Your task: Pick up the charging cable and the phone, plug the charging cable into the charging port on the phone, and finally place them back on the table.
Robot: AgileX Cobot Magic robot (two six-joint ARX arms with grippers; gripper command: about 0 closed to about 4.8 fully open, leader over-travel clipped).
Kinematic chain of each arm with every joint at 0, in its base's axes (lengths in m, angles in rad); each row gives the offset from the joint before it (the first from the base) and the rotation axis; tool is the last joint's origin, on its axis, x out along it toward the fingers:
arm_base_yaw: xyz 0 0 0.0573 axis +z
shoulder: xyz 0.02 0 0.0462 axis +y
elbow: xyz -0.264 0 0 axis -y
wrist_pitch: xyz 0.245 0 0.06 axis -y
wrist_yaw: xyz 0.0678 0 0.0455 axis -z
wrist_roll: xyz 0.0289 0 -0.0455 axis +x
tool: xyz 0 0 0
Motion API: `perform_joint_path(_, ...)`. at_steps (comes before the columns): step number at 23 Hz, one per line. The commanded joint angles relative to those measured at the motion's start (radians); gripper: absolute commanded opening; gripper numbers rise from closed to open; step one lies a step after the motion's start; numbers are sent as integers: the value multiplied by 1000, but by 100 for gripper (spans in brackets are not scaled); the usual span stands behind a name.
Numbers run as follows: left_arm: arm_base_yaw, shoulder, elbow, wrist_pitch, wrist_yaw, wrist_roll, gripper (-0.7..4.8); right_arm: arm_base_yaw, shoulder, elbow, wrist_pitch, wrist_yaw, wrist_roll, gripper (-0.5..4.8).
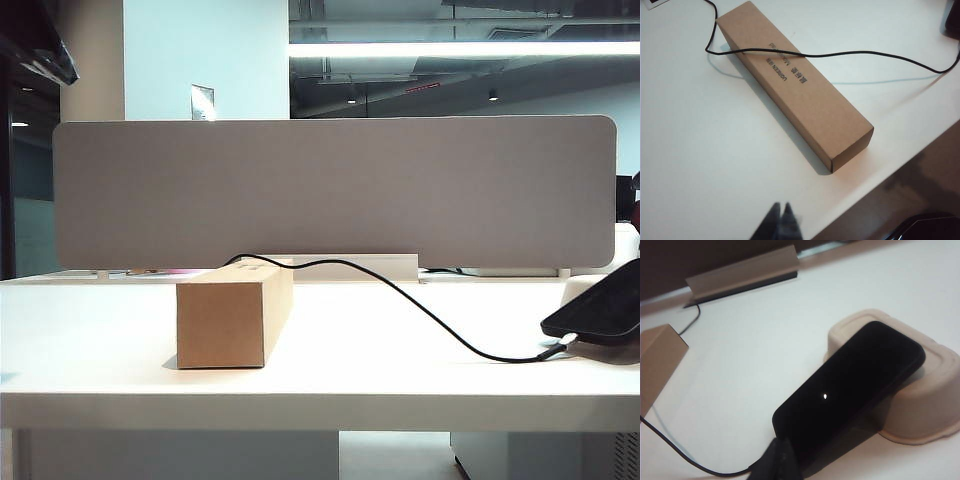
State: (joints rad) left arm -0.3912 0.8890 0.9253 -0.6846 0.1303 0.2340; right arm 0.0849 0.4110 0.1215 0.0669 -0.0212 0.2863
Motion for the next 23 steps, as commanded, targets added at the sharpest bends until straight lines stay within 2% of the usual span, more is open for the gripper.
perform_joint_path(1, 0, -2, 2, 5, 5, -2, -6, 2, -3, -29, 70, -5, -6, -4)
perform_joint_path(11, 0, -2, 1, -4, 5, -2, -6, 1, -3, -111, 183, -8, -7, -4)
perform_joint_path(21, 0, -2, 1, -10, 5, 2, -6, 0, -2, -121, 100, 5, -79, -4)
perform_joint_path(23, 0, -2, 1, -10, 5, 6, -6, 0, -2, -121, 89, 32, -79, -4)
